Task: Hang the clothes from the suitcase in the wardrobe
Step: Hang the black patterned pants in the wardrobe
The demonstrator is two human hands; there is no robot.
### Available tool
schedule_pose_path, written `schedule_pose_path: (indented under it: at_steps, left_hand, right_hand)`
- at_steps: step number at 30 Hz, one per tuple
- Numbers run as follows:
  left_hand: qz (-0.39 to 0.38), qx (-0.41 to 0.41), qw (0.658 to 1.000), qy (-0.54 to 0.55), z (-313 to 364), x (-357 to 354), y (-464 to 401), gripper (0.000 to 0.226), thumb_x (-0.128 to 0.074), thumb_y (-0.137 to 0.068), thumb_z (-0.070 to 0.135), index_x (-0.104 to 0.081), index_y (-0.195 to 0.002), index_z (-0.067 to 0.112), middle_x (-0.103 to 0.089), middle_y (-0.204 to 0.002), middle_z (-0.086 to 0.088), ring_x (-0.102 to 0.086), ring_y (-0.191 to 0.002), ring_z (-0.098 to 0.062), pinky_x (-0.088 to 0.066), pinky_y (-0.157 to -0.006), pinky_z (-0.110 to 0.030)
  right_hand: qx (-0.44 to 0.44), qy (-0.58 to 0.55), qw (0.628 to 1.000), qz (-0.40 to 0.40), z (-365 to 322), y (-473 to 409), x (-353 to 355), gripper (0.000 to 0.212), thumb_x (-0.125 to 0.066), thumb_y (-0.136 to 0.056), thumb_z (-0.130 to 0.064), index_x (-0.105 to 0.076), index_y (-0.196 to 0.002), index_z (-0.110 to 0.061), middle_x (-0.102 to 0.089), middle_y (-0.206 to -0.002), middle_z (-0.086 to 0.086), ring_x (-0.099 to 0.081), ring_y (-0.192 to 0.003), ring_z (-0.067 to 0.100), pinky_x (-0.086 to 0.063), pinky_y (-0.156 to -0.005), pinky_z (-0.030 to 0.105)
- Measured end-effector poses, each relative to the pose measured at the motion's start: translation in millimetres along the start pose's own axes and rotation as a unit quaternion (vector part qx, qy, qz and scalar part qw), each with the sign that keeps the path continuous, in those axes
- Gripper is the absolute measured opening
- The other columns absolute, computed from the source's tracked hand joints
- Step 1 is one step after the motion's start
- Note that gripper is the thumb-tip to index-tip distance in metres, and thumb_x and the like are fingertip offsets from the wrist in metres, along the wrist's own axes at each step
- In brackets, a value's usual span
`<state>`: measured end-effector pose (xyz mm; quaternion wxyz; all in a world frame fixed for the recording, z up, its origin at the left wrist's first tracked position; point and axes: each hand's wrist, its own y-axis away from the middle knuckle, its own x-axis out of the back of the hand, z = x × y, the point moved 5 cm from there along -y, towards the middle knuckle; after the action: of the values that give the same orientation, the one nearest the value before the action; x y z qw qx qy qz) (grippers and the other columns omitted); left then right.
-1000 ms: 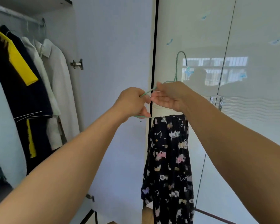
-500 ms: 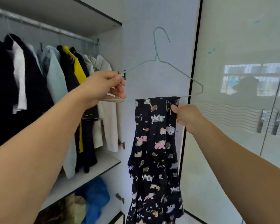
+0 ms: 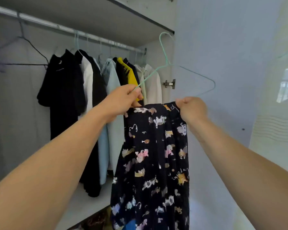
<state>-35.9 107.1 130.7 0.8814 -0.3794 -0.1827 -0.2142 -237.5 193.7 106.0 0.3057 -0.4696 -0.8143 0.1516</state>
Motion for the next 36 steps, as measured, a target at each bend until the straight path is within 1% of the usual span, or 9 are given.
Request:
schedule_pose_path:
  at_steps: [4, 7, 11, 15, 18, 23, 27, 32, 36]
  left_hand:
    - [0.068, -0.011, 0.997, -0.023, -27, 37, -5, 0.032, -0.041, -0.101, 0.03, -0.058, -0.075, 0.023, -0.067, -0.07, 0.0, -0.059, -0.067, -0.018, -0.042, -0.043, -0.027]
    - [0.102, -0.014, 0.995, -0.017, -46, 63, -8, 0.031, -0.041, -0.101, 0.025, -0.061, -0.079, 0.017, -0.064, -0.071, -0.003, -0.054, -0.064, -0.013, -0.042, -0.062, -0.029]
    - [0.116, -0.022, 0.993, -0.018, -58, 89, -12, 0.031, -0.04, -0.102, 0.025, -0.061, -0.08, 0.018, -0.058, -0.068, 0.001, -0.05, -0.06, -0.008, -0.041, -0.06, -0.022]
    - [0.12, -0.014, 0.992, -0.03, -71, 107, -11, 0.031, -0.039, -0.103, 0.025, -0.058, -0.079, 0.019, -0.06, -0.069, 0.002, -0.049, -0.053, 0.001, -0.037, -0.05, -0.014]
    - [0.061, 0.035, 0.997, 0.03, -85, 104, -6, 0.031, -0.038, -0.104, 0.025, -0.056, -0.08, 0.017, -0.065, -0.091, -0.006, -0.058, -0.07, -0.008, -0.046, -0.048, -0.017]
    - [-0.06, 0.035, 0.995, 0.076, -78, 72, 5, 0.031, -0.037, -0.104, 0.031, -0.056, -0.082, 0.019, -0.06, -0.124, 0.003, -0.063, -0.108, -0.014, -0.057, -0.067, -0.032]
    - [-0.077, 0.07, 0.976, 0.194, -66, 62, 4, 0.031, -0.037, -0.104, 0.028, -0.052, -0.081, 0.013, -0.072, -0.098, -0.007, -0.073, -0.076, -0.02, -0.056, -0.058, -0.027]
    - [-0.027, 0.077, 0.986, 0.145, -59, 53, -11, 0.031, -0.036, -0.105, 0.027, -0.052, -0.082, 0.012, -0.069, -0.071, -0.01, -0.064, -0.049, -0.01, -0.052, -0.048, -0.02]
    - [0.034, 0.077, 0.992, 0.095, -49, 44, -20, 0.031, -0.037, -0.104, 0.025, -0.052, -0.08, 0.012, -0.068, -0.059, -0.004, -0.06, -0.043, -0.005, -0.047, -0.043, -0.015]
  right_hand:
    - [-0.007, 0.009, 0.999, 0.034, -13, 4, -26, 0.023, -0.054, -0.095, -0.03, -0.06, -0.082, -0.012, -0.062, -0.093, 0.01, -0.059, -0.094, 0.028, -0.046, -0.079, 0.033]
    - [-0.079, -0.119, 0.982, -0.126, -26, 23, -70, 0.036, -0.056, -0.092, -0.046, -0.061, -0.093, -0.01, -0.065, -0.093, 0.009, -0.065, -0.085, 0.023, -0.057, -0.075, 0.034]
    - [-0.093, -0.223, 0.925, -0.295, -50, 51, -119, 0.023, -0.059, -0.095, -0.025, -0.065, -0.106, -0.006, -0.071, -0.095, 0.005, -0.067, -0.077, 0.014, -0.059, -0.069, 0.031]
    - [-0.012, -0.179, 0.972, -0.149, -52, 31, -127, 0.029, -0.057, -0.096, -0.027, -0.065, -0.083, -0.003, -0.064, -0.077, 0.01, -0.06, -0.07, 0.02, -0.049, -0.066, 0.033]
    - [0.027, -0.124, 0.992, 0.006, -59, 14, -120, 0.044, -0.051, -0.096, -0.023, -0.039, -0.056, -0.009, -0.043, -0.059, 0.005, -0.041, -0.061, 0.021, -0.031, -0.059, 0.032]
    - [0.104, 0.09, 0.989, 0.045, -68, -8, -117, 0.044, -0.053, -0.095, -0.029, -0.041, -0.058, -0.009, -0.044, -0.061, 0.008, -0.043, -0.07, 0.027, -0.029, -0.063, 0.031]
    - [0.096, 0.127, 0.983, 0.096, -49, -27, -92, 0.028, -0.063, -0.088, -0.029, -0.059, -0.077, -0.004, -0.065, -0.087, 0.017, -0.058, -0.083, 0.033, -0.042, -0.068, 0.034]
    - [0.032, 0.104, 0.984, 0.141, -25, -55, -62, 0.017, -0.055, -0.092, -0.017, -0.062, -0.105, -0.008, -0.063, -0.112, 0.013, -0.059, -0.104, 0.031, -0.04, -0.077, 0.03]
    - [0.231, 0.089, 0.964, 0.098, -46, -38, -71, 0.037, -0.047, -0.096, -0.04, -0.063, -0.08, -0.011, -0.063, -0.086, 0.009, -0.057, -0.083, 0.026, -0.041, -0.073, 0.033]
